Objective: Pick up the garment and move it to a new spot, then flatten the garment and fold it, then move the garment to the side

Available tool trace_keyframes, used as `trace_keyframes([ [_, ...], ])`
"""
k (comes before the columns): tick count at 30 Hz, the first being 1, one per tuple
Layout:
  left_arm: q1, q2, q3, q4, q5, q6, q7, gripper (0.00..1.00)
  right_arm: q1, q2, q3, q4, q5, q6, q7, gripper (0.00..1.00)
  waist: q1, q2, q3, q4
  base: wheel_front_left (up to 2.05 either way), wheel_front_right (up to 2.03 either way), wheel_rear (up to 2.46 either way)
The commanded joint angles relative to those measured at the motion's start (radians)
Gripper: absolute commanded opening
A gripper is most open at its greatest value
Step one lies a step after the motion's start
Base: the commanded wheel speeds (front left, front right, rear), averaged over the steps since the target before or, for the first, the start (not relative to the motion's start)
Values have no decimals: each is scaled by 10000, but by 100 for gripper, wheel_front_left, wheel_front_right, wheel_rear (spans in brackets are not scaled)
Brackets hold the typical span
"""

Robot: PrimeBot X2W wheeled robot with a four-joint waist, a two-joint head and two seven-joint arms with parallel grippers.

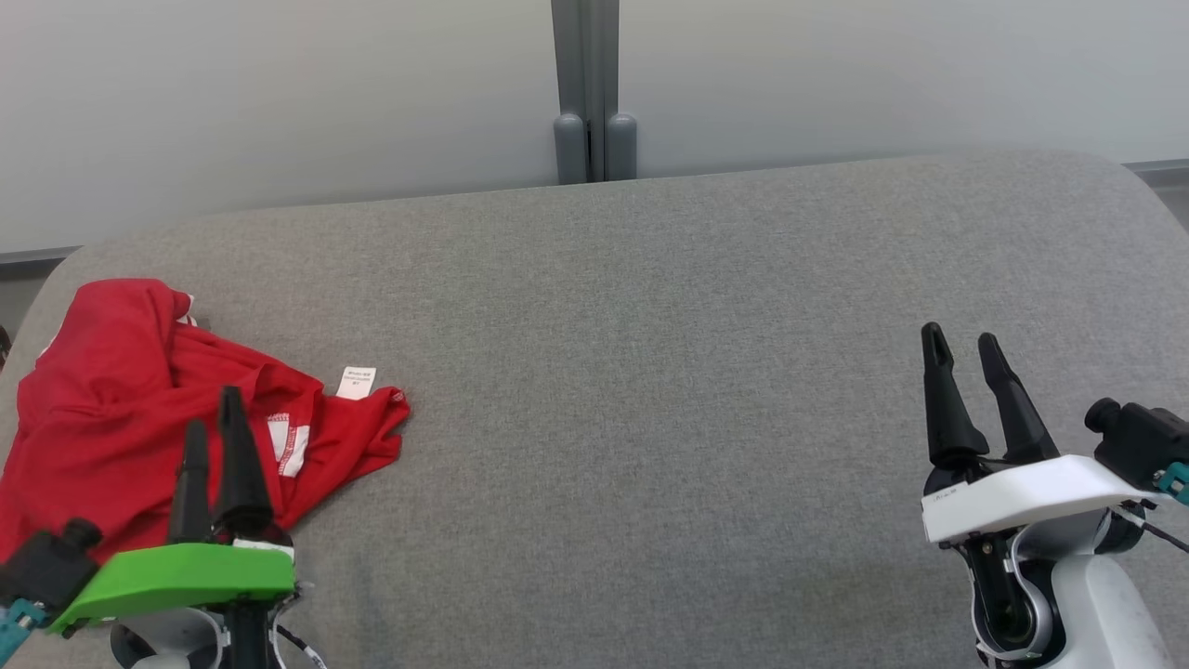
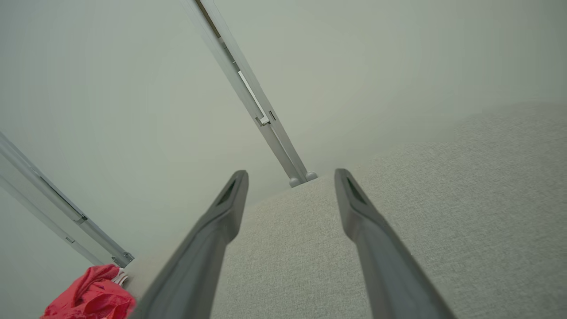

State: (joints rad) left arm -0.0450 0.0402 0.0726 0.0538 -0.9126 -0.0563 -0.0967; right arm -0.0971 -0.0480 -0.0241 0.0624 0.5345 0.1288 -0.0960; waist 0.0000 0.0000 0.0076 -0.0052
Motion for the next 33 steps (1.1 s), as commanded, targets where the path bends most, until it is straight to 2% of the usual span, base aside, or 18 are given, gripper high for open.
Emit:
trace_keyframes([
  [1, 64, 81, -122, -179, 504, 125, -95, 100, -195, -53, 44, -198, -412, 23, -108, 100, 0, 0, 3, -5, 0, 0, 0],
  [15, 289, 101, -1421, -3, 4177, 605, -499, 100, -39, -16, 315, -239, -2301, 25, -505, 100, 0, 0, 18, -37, 0, 0, 0],
  [33, 324, 647, -2800, 399, 6216, 1555, -933, 100, 49, -15, 614, -33, -4311, 26, -945, 100, 0, 0, -56, 39, 0, 0, 0],
])
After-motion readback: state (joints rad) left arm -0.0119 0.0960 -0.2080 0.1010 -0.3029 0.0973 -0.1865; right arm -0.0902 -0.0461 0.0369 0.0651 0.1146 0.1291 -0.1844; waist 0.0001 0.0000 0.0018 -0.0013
